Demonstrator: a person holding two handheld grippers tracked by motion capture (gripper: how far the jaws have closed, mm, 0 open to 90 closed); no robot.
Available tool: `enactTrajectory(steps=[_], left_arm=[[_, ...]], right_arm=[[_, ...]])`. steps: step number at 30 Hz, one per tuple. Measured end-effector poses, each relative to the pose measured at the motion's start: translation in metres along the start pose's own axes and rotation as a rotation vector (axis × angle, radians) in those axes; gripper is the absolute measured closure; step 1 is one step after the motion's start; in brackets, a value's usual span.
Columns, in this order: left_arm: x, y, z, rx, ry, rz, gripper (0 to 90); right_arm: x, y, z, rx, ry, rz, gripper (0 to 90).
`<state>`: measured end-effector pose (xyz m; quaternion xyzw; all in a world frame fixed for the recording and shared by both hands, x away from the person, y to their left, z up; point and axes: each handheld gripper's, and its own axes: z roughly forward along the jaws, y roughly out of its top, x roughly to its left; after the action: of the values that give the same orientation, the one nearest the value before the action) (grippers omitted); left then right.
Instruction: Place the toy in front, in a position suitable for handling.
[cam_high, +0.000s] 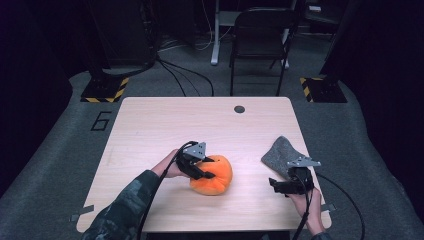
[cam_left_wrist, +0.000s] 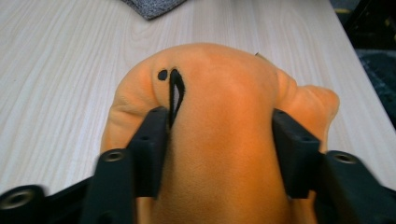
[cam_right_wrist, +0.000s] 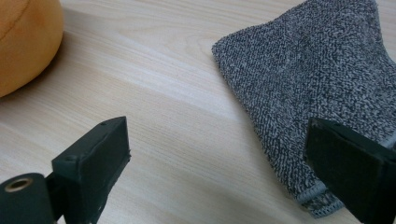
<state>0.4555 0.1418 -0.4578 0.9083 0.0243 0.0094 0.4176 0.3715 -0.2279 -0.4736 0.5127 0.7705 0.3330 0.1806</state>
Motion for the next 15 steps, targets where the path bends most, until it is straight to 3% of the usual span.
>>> enactTrajectory(steps=[7, 10, 12, 15], left_arm=[[-0.001, -0.001, -0.016, -0.053, 0.002, -0.054, 15.5], [-0.005, -0.004, -0.028, -0.088, 0.022, -0.081, 13.2], [-0.008, -0.007, -0.037, -0.110, 0.060, -0.111, 9.2], [-0.015, -0.018, -0.053, -0.187, 0.105, -0.178, 4.9]], right_arm=[[0.001, 0.001, -0.001, -0.010, 0.018, -0.024, 6.5], [0.002, 0.002, -0.002, -0.016, 0.029, -0.031, 6.3], [0.003, 0.002, -0.002, -0.021, 0.039, -0.035, 6.3], [0.006, 0.003, -0.002, -0.018, 0.062, -0.048, 6.1]])
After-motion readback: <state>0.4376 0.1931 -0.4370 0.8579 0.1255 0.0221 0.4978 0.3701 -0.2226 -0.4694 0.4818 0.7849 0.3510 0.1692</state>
